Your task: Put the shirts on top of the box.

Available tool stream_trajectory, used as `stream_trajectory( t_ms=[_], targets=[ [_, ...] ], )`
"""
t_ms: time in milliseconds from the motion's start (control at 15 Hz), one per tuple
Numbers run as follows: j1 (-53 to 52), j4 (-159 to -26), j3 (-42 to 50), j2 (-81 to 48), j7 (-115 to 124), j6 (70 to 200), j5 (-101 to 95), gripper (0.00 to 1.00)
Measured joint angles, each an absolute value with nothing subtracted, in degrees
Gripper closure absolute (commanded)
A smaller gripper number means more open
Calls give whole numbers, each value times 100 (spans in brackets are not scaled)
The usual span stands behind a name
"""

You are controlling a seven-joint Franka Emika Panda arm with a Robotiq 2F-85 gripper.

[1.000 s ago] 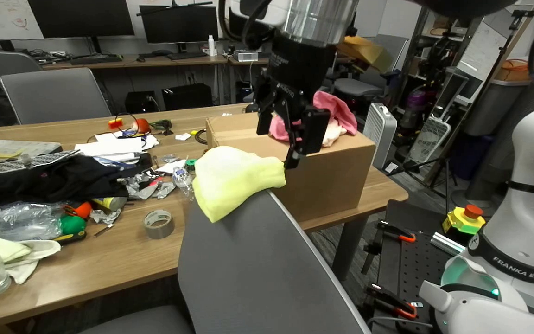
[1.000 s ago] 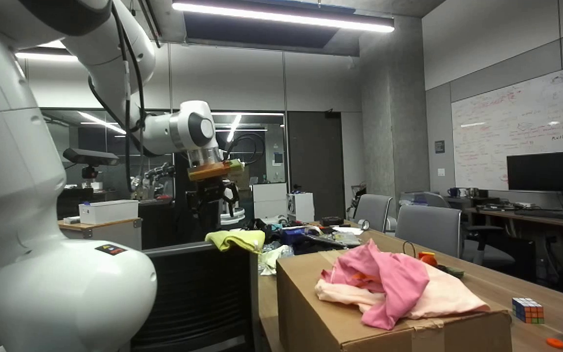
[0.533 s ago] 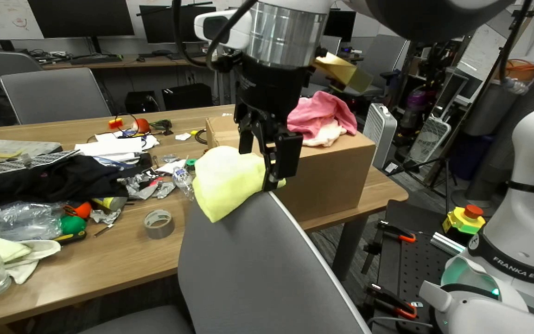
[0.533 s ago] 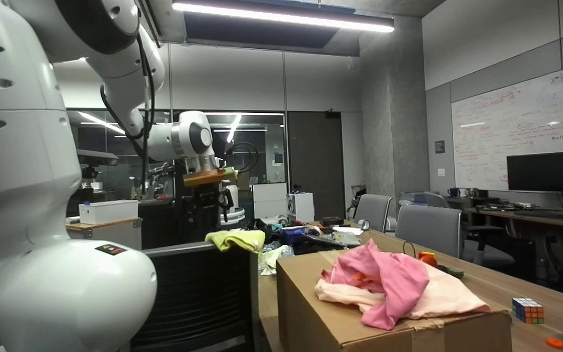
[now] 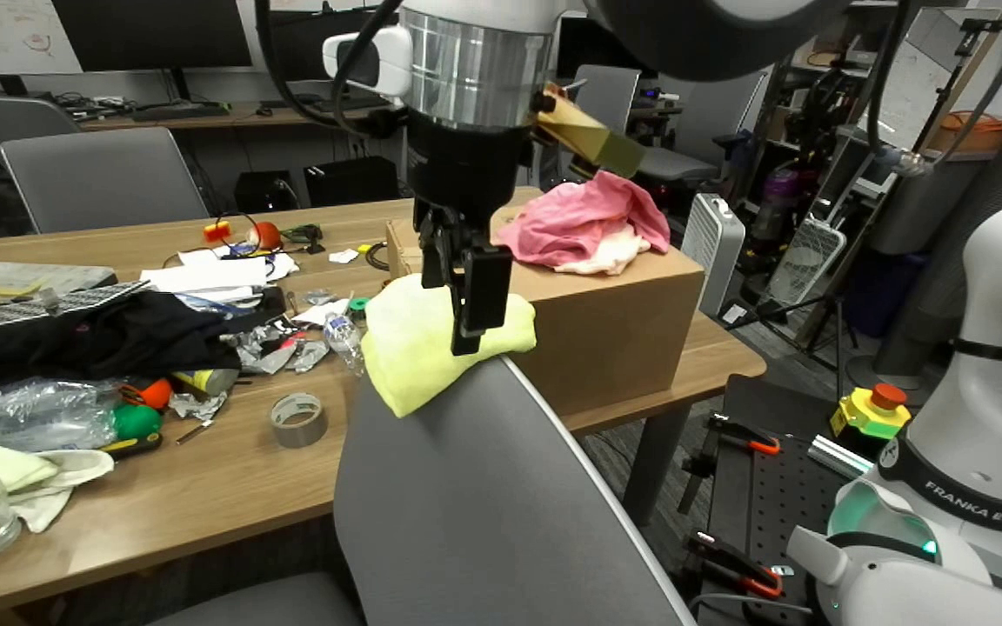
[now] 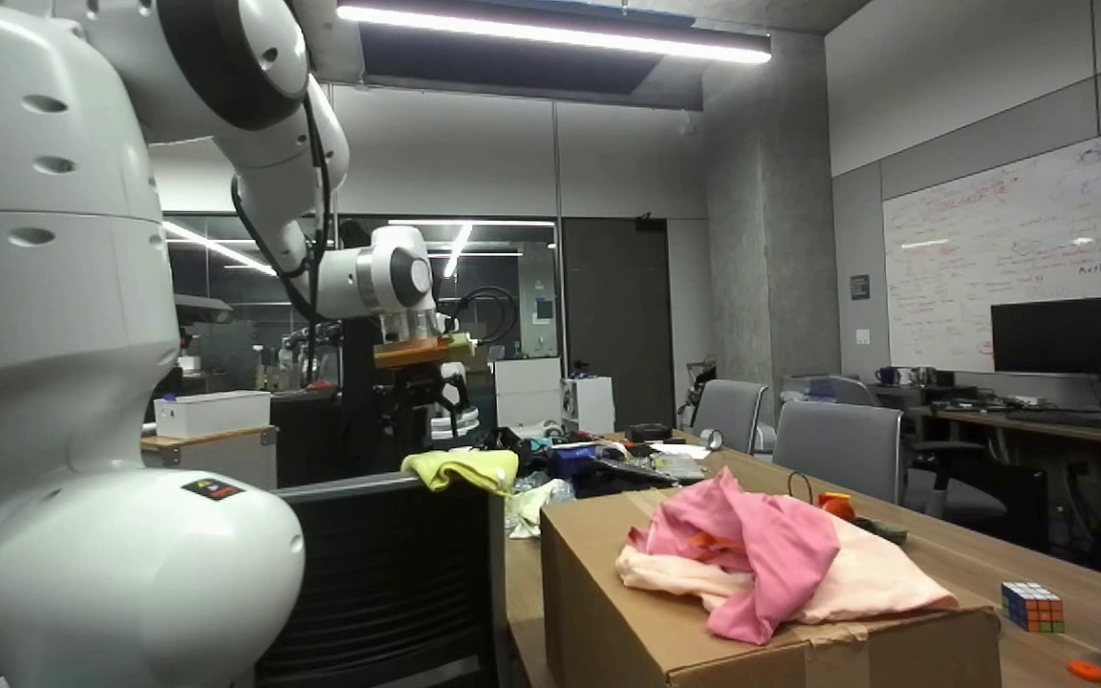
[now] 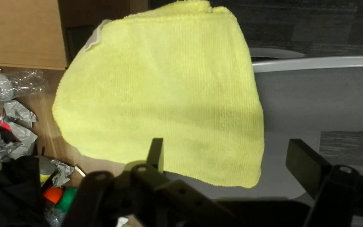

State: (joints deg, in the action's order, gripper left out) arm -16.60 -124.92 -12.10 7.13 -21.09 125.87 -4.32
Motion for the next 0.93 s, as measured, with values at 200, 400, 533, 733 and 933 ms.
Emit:
stream_trajectory(
  t_ms=[200,400,533,733,933],
  targets=[
    [-1601,-12392,-1210,452,-2047,12568,-456,0],
    [-1569,-12293,-1210,236,-1962,12538,-542,0],
    [-1557,-12238,-1210,134,-1907,12525,-587,0],
    [-1531,-12165,-1210,28,-1832,12505,-660,5],
    [-1498,-12104,-1210,-20,-1799,12472,-710,32]
  ],
)
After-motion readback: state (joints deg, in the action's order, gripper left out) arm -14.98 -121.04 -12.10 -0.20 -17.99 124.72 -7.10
